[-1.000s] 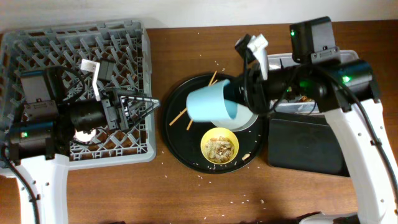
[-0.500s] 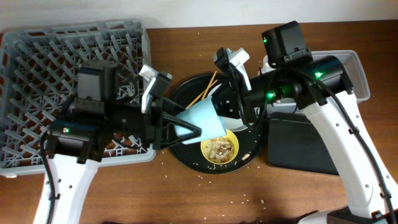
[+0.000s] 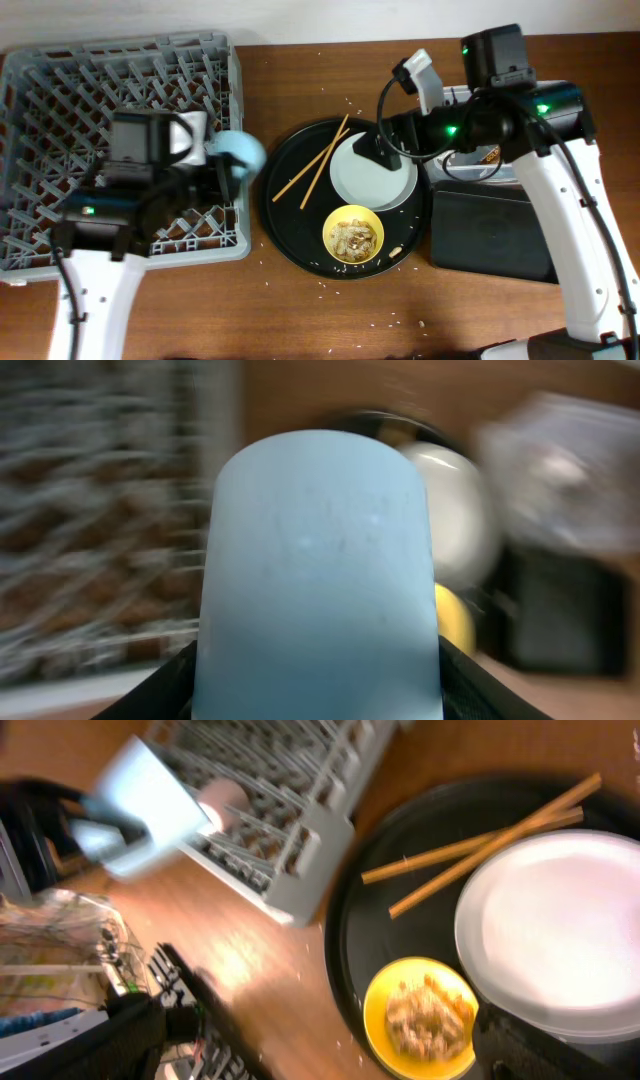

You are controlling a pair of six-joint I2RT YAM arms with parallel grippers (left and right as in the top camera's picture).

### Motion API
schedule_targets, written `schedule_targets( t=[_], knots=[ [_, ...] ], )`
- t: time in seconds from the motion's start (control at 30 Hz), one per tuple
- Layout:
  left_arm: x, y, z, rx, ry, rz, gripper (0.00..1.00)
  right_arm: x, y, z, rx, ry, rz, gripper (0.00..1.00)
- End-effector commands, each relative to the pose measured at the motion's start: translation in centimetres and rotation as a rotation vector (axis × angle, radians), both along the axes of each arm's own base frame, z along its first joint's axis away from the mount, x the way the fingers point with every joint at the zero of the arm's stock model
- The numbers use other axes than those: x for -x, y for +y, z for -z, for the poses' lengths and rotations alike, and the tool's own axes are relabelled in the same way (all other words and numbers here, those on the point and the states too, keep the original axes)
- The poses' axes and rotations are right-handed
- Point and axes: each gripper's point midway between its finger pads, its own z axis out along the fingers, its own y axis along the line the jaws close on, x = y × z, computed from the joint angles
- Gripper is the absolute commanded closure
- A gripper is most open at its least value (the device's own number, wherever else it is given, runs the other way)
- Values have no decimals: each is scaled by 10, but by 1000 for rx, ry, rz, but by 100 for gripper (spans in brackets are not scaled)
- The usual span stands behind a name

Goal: Sort waste into correct bins and load items into the dishwasher rack
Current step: 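Place the blue cup in the dish rack with the left gripper, then withdraw the left gripper from the rack toward the front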

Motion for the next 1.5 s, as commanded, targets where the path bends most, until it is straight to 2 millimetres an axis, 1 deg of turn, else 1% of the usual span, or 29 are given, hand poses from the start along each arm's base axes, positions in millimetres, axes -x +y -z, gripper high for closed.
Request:
schedule_targets(
  t=[0.0,0.07,0.13,0.17,0.2,0.27,0.37,0.4,0.47,0.53,0.7,0.77,0.8,0.83,0.9,0.93,0.97,1.0,1.03,1.07,1.1,1.13,1.17,1.2,1.27,1.3,1.33,1.37,1.47],
  knots=[
    [-3,132,16,-263,68,-522,55,14,15,26,124,66,-4,2],
    [5,178,33,-274,158,-676,54,27,34,46,162,108,-71,1],
    [5,206,49,-261,217,-756,54,30,43,58,202,117,-95,1],
    [0,219,59,-248,240,-785,54,32,49,62,207,126,-112,2],
    [-6,229,71,-240,262,-802,54,33,54,66,212,135,-127,2],
    [-13,243,93,-238,312,-824,42,34,57,71,216,158,-123,2],
    [-21,272,118,-213,339,-883,42,35,57,72,219,165,-124,2],
    [-23,280,120,-189,328,-900,43,35,57,73,218,165,-124,2],
    [-17,295,119,-177,321,-944,43,34,57,73,219,165,-124,1],
    [-1,321,126,-150,344,-1019,43,34,57,73,219,165,-124,2],
    [-9,321,159,44,390,-992,42,37,56,74,224,178,-125,2],
    [-13,317,163,76,395,-975,42,37,56,74,225,179,-125,2],
    [-16,314,163,103,388,-962,27,37,56,74,225,179,-125,2],
    [-28,312,157,160,334,-938,1,38,55,74,226,181,-126,1],
    [-36,312,148,200,299,-919,1,38,55,74,226,181,-126,1],
    [-37,313,135,193,292,-910,1,38,55,74,226,181,-126,2],
    [-39,311,115,178,269,-882,1,37,55,74,226,180,-126,2],
    [-47,303,90,153,215,-789,1,36,56,73,222,171,-125,2],
    [-56,281,57,94,141,-629,1,30,59,71,210,146,-123,2],
    [-59,240,15,-18,59,-429,2,23,63,68,191,125,-103,2],
    [-58,221,-3,-123,14,-374,2,21,64,67,184,124,-95,2],
    [-51,216,-10,-206,21,-386,1,21,64,67,184,123,-95,2],
    [-42,199,-19,-242,25,-378,1,22,64,67,186,125,-95,2],
    [-34,168,-32,-241,-4,-291,11,22,64,67,185,124,-96,2],
    [-13,140,-60,-261,-85,-238,11,21,64,67,184,121,-95,1],
    [13,129,-89,-271,-178,-234,11,21,64,67,184,121,-95,2],
    [29,125,-102,-278,-224,-240,1,21,64,67,184,121,-95,1],
    [54,119,-118,-285,-280,-246,1,21,64,67,184,120,-95,2],
    [94,108,-143,-295,-398,-259,1,21,64,67,184,121,-95,2]
  ],
)
